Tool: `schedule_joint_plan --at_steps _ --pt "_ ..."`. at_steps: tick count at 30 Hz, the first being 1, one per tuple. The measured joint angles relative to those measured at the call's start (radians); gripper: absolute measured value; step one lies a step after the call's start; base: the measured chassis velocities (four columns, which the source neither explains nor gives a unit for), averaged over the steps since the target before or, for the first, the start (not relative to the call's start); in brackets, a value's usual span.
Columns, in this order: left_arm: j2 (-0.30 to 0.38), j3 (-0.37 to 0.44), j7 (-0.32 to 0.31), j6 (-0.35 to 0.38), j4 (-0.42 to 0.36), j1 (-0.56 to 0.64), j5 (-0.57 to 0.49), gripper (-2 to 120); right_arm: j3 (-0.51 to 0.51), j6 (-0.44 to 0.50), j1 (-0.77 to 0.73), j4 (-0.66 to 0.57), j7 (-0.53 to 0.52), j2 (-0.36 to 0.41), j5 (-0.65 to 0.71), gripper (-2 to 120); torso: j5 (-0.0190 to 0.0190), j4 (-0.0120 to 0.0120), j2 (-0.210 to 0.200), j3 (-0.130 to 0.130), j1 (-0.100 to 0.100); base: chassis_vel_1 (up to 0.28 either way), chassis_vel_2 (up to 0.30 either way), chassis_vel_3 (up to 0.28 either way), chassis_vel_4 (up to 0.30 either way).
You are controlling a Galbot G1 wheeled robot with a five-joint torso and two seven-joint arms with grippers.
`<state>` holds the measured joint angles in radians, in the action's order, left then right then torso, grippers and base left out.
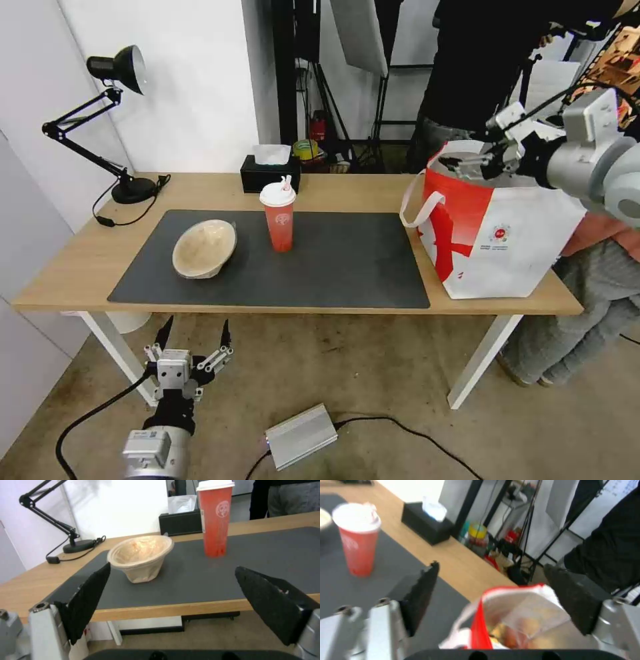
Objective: Pick up the trash from the table and place it into the takeout bag.
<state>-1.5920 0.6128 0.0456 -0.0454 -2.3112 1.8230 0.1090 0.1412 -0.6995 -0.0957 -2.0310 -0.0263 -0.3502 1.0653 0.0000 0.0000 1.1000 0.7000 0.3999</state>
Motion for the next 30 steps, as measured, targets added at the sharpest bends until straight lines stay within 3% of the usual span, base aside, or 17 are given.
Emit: schedule_joint_plan --at_steps 2,6,11,17,20,23,30 --pt "0.0 0.001 0.0 0.0 -0.001 0.001 0.001 100 -0.013 0.01 0.004 -0.018 -0.036 -0.015 0.039 96 0.0 0.0 0.0 0.0 0.0 0.0 0.0 0.0 0.0" --pt "0.0 0.003 0.0 0.0 -0.002 0.003 0.002 100 -0.017 0.054 0.008 -0.051 -0.076 -0.028 0.1 100 0.0 -0.0001 0.0 0.0 0.0 0.0 0.0 0.0 0.0" --pt "-0.001 0.003 0.0 0.0 -0.002 0.001 0.002 100 -0.02 0.108 0.004 -0.12 -0.164 -0.053 0.232 100 -0.0002 0.0001 0.0 0.0 0.0 0.0 0.0 0.0 0.0" --pt "-0.001 0.011 0.0 0.001 -0.002 0.001 0.002 100 -0.02 0.164 -0.033 -0.171 -0.225 -0.062 0.257 100 -0.0001 0.0 0.0 0.0 0.0 0.0 0.0 0.0 0.0" --pt "-0.001 0.014 0.0 0.001 0.001 0.001 0.002 100 -0.067 0.182 -0.096 -0.195 -0.26 -0.057 0.254 100 -0.0002 0.0002 0.0 0.0 0.0 0.0 0.0 0.0 0.0" --pt "-0.001 0.015 -0.001 0.001 0.004 0.004 0.002 100 -0.146 0.198 -0.196 -0.215 -0.275 -0.05 0.214 100 0.0001 0.0 0.0 0.0 0.0 0.0 0.0 0.0 0.0" --pt "-0.001 0.027 -0.002 -0.001 0.008 0.006 0.002 100 -0.393 0.318 -0.576 -0.268 -0.305 -0.077 -0.11 100 0.0 0.0 0.0 0.0 0.0 0.0 0.0 0.0 0.0"
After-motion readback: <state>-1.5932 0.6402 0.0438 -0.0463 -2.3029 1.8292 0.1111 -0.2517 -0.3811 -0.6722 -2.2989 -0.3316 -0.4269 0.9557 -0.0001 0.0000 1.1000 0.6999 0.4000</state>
